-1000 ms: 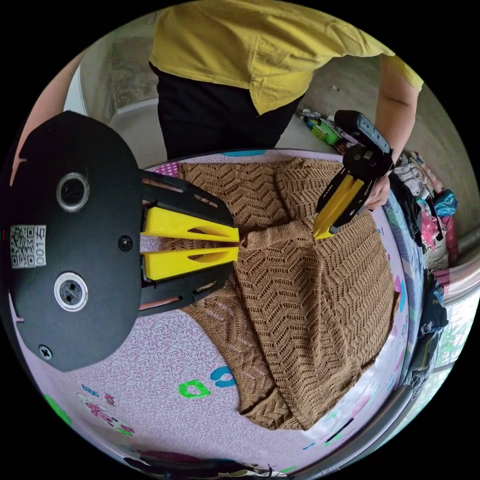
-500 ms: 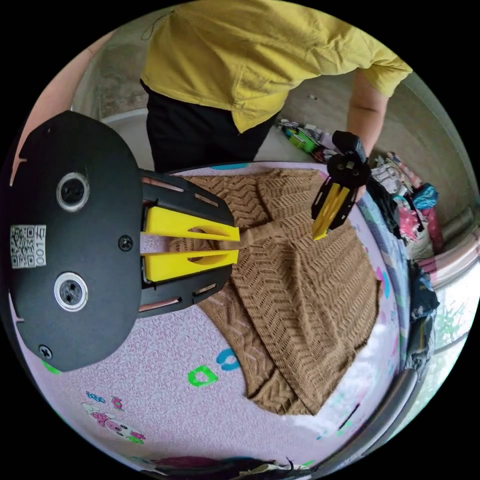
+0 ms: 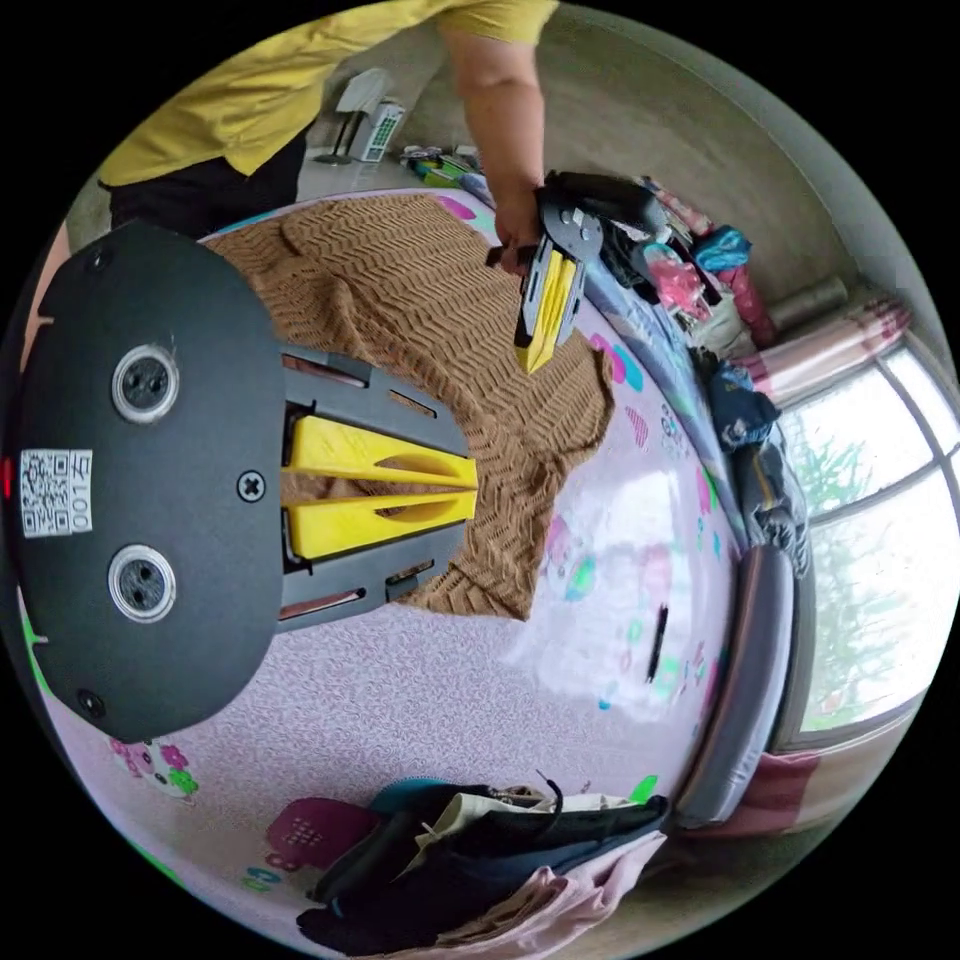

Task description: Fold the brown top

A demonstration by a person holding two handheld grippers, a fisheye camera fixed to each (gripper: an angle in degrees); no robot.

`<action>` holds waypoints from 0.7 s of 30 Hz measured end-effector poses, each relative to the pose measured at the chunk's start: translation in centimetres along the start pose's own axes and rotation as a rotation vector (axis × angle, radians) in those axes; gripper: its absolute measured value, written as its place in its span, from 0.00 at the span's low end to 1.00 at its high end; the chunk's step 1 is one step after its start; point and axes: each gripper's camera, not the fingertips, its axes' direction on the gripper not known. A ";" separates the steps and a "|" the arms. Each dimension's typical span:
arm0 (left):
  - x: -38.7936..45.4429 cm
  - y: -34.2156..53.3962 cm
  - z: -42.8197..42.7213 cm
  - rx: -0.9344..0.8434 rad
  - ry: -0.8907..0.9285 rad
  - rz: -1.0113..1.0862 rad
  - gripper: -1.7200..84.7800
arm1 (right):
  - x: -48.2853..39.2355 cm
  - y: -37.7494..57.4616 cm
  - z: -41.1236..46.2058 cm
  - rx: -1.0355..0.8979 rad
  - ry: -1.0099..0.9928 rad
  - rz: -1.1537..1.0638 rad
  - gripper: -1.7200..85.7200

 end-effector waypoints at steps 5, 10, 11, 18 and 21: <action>-7.1 -4.9 -1.2 0.006 0.189 -0.286 0.02 | 5.3 -3.6 2.4 -0.071 -0.053 0.127 0.04; -11.3 -8.2 -2.7 -0.054 0.243 -0.430 0.05 | 7.7 -5.4 3.8 -0.097 -0.075 0.211 0.07; -11.6 -8.4 -2.9 -0.054 0.250 -0.438 0.05 | 8.1 -5.8 4.0 -0.099 -0.078 0.221 0.07; -11.5 -11.3 -4.7 -0.104 0.221 -0.429 0.04 | 7.5 -7.9 5.9 -0.184 0.026 0.185 0.05; -10.4 -12.3 -6.6 -0.061 0.134 -0.361 0.01 | 6.5 -8.7 5.9 -0.190 0.112 0.127 0.03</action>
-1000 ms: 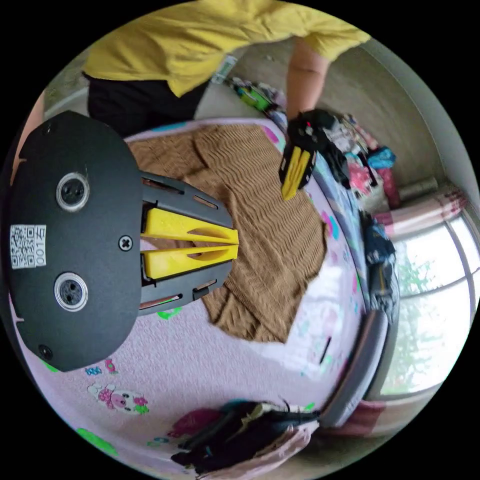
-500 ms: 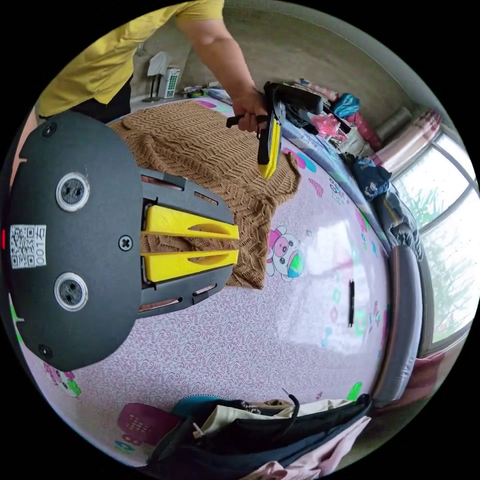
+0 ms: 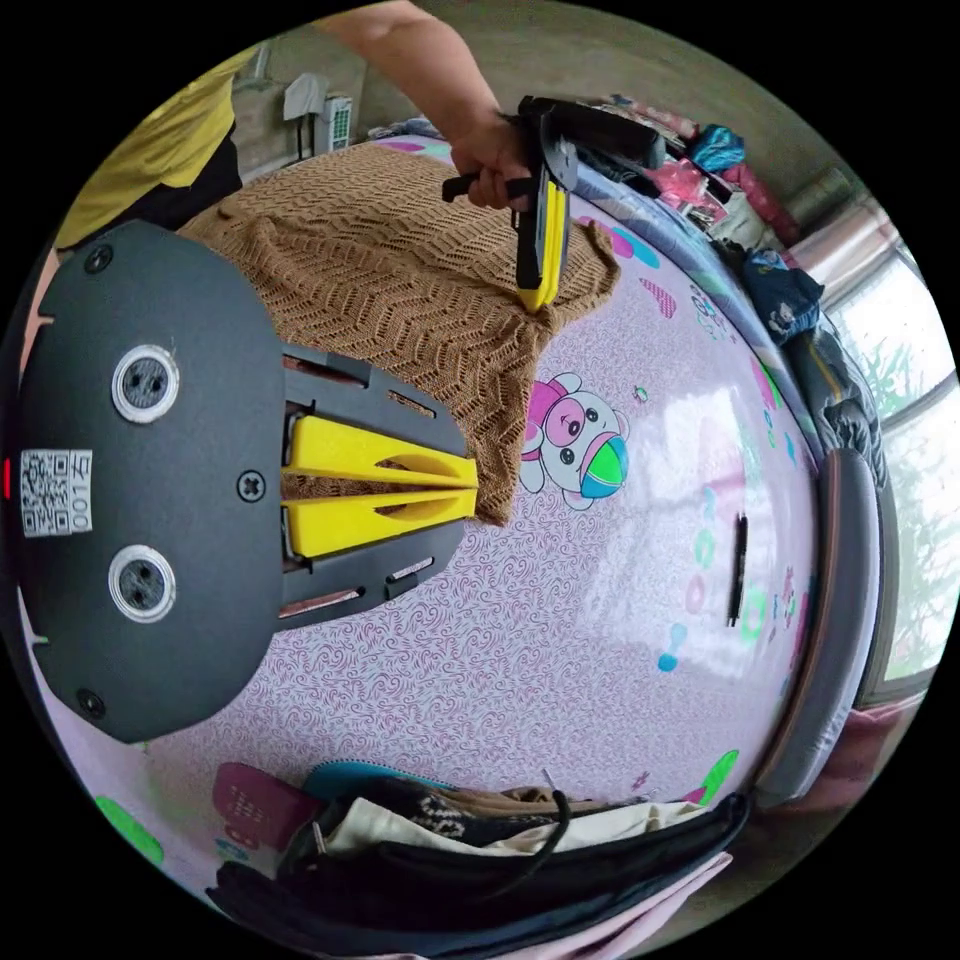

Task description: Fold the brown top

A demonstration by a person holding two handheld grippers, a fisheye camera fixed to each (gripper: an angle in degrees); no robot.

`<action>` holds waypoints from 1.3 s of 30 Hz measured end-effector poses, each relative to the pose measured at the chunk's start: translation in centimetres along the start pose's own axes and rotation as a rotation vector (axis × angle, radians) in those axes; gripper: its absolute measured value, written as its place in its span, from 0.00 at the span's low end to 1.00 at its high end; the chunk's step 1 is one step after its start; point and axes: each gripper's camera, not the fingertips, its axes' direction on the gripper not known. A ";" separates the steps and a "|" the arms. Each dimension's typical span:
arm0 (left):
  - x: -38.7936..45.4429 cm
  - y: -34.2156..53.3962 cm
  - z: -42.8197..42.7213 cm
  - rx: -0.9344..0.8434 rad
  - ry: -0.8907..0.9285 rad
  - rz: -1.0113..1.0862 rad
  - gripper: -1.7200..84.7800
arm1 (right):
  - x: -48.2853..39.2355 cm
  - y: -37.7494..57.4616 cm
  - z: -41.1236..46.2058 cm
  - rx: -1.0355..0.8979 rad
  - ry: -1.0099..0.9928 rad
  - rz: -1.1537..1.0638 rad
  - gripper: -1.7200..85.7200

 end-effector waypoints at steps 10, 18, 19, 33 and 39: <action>0.7 -2.4 -4.7 0.025 0.003 -0.007 0.01 | 0.1 -1.8 -0.4 0.007 -0.086 0.050 0.02; 1.1 -1.6 -5.4 -0.017 0.016 -0.023 0.01 | -1.3 -2.3 0.9 -0.017 0.067 0.055 0.02; 1.1 -1.3 -5.6 -0.016 0.024 -0.023 0.01 | -1.3 -2.2 0.5 0.017 0.104 0.082 0.02; -1.6 8.4 -10.4 0.160 -0.006 -0.160 0.00 | -10.4 7.4 -3.2 0.166 -0.215 -0.164 0.02; -0.6 16.1 -12.3 0.187 -0.037 -0.153 0.00 | -15.4 9.7 -2.3 0.117 -0.284 -0.260 0.02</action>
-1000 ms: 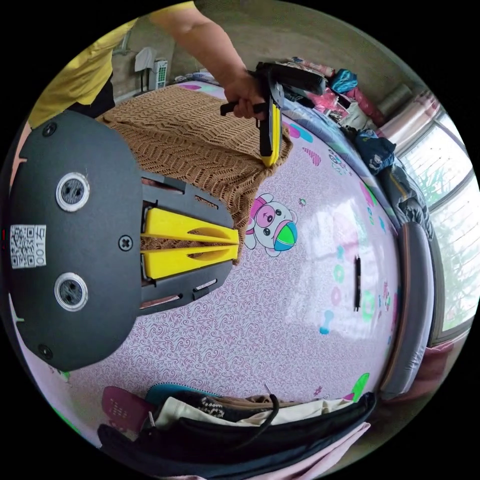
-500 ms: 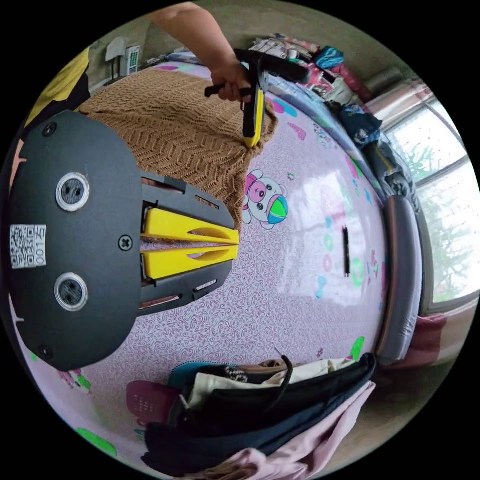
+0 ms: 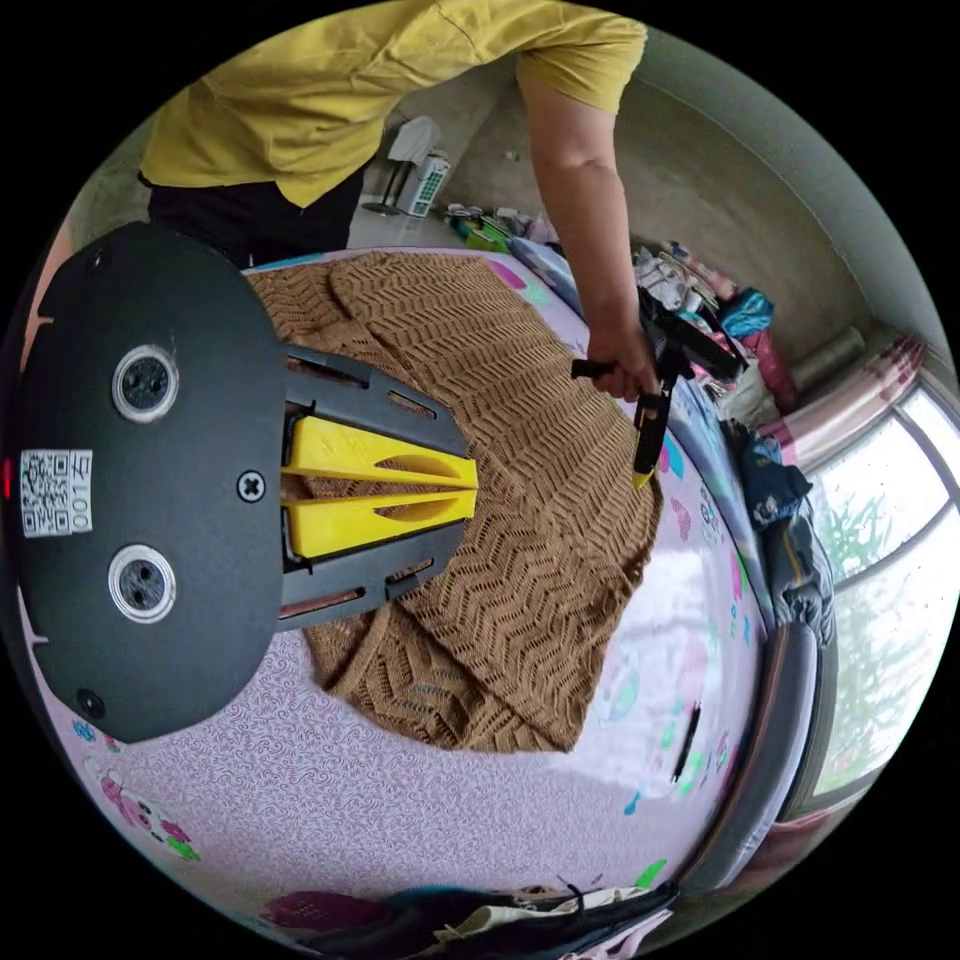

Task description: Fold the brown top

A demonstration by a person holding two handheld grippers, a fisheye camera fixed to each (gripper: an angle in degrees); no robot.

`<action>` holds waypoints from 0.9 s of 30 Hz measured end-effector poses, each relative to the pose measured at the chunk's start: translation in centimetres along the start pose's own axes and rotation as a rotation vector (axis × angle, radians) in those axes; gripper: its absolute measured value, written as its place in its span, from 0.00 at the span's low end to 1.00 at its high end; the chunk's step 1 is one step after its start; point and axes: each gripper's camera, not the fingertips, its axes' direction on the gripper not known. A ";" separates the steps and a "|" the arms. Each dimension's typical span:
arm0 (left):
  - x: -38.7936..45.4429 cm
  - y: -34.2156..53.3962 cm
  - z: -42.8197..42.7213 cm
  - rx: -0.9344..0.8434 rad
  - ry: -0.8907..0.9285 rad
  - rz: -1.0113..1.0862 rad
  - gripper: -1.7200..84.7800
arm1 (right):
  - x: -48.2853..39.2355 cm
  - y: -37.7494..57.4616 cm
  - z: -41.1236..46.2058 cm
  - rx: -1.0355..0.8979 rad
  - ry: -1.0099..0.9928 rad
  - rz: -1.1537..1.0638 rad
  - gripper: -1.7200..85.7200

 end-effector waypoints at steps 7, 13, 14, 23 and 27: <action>-2.6 8.8 -4.3 -0.034 -0.168 0.031 0.00 | -1.9 -5.0 0.6 0.017 0.004 -0.077 0.02; -9.5 8.1 -4.1 -0.030 -0.251 -0.030 0.00 | -2.8 -14.3 5.0 0.063 0.011 -0.061 0.02; -10.1 7.9 -3.8 -0.039 -0.262 -0.021 0.00 | -3.0 -16.6 6.5 0.082 -0.008 -0.039 0.02; -16.7 6.6 0.7 -0.096 -0.246 0.125 0.00 | -9.7 -31.4 21.9 -0.129 0.128 -0.309 0.02; -20.6 5.6 1.4 -0.046 -0.281 0.161 0.00 | -10.7 -34.9 25.9 -0.197 0.139 -0.341 0.02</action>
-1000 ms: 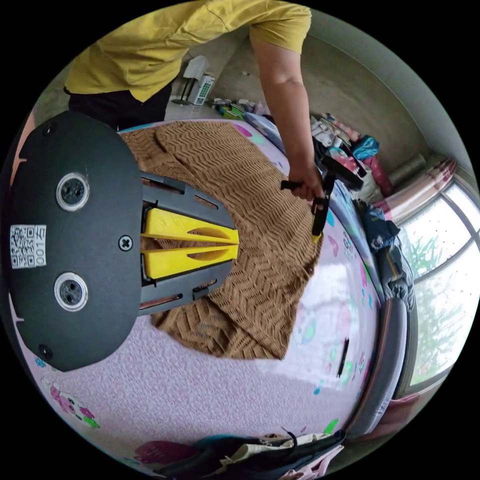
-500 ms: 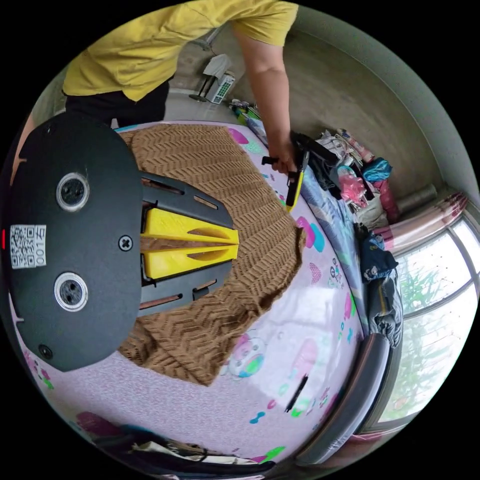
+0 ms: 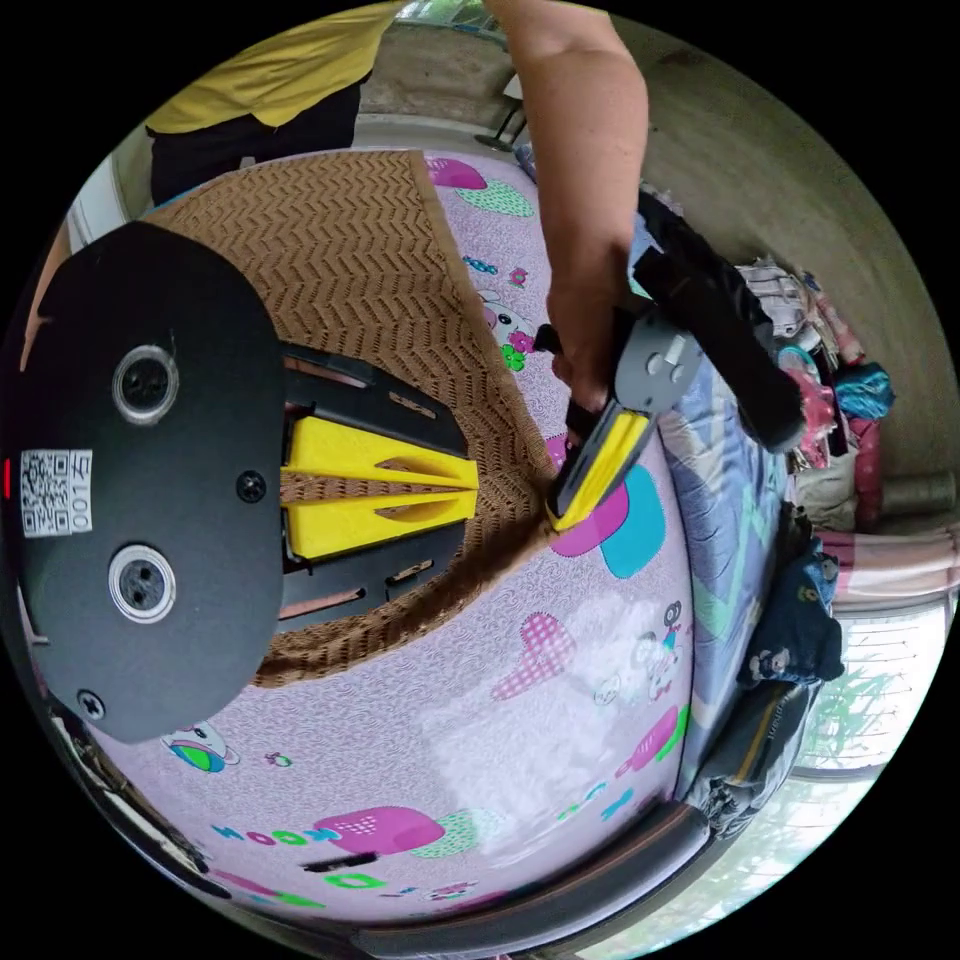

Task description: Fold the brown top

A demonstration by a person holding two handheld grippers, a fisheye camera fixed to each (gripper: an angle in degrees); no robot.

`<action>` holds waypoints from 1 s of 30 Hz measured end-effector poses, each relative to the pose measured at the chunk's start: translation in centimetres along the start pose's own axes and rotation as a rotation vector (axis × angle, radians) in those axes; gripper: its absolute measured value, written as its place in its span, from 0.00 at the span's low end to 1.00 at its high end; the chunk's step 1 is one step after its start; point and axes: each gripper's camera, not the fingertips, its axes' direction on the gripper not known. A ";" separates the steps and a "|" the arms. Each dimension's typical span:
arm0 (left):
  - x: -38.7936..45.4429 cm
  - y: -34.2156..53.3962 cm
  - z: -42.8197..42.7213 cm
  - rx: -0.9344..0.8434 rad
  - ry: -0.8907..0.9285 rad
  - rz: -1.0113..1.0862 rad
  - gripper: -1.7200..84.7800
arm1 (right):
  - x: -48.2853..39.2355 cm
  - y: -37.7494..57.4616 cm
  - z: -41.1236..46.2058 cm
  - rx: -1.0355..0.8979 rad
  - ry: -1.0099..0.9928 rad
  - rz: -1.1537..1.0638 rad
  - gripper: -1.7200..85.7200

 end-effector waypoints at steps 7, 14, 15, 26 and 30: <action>-6.6 1.3 -1.2 0.151 0.064 -0.058 0.00 | 2.7 -8.1 4.5 -0.092 -0.011 0.045 0.02; -9.9 14.6 -4.3 0.178 0.234 -0.030 0.00 | 5.5 -14.2 6.4 -0.106 -0.055 0.062 0.03; -10.3 17.8 -4.6 0.163 0.276 -0.049 0.00 | 5.5 -14.6 6.5 -0.111 -0.067 0.036 0.03; -11.3 43.2 -7.2 -0.040 0.448 -0.718 0.01 | 6.6 -19.5 6.4 -0.170 -0.293 -0.235 0.04; -10.7 47.9 -4.7 -0.073 0.434 -0.899 0.03 | 7.5 -20.7 6.1 -0.142 -0.349 -0.205 0.05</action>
